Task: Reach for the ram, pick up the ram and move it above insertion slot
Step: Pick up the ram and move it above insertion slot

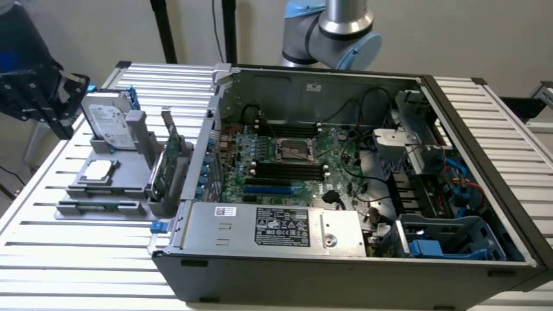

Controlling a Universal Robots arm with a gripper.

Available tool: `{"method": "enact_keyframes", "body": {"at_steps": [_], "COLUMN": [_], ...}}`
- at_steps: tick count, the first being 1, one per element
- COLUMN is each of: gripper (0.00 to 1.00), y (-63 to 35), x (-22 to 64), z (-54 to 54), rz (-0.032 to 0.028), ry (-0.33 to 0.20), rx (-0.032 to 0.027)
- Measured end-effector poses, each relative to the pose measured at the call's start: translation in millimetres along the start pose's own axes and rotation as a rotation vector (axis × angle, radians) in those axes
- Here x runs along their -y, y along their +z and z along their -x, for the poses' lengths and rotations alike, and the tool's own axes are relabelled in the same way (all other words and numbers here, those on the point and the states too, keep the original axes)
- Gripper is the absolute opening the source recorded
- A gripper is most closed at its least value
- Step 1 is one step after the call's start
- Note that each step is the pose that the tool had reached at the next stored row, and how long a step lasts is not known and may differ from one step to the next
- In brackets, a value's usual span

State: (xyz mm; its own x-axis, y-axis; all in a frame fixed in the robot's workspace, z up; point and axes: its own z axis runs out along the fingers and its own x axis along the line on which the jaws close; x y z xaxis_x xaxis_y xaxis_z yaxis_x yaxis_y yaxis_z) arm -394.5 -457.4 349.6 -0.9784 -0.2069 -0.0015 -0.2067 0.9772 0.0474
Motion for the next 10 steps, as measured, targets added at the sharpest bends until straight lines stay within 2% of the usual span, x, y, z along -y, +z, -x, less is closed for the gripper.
{"method": "enact_keyframes", "body": {"at_steps": [10], "gripper": [0.11], "y": [0.0], "x": [0.0], "z": [0.0], "rz": [0.0002], "ry": [-0.182], "rx": [-0.0086]}}
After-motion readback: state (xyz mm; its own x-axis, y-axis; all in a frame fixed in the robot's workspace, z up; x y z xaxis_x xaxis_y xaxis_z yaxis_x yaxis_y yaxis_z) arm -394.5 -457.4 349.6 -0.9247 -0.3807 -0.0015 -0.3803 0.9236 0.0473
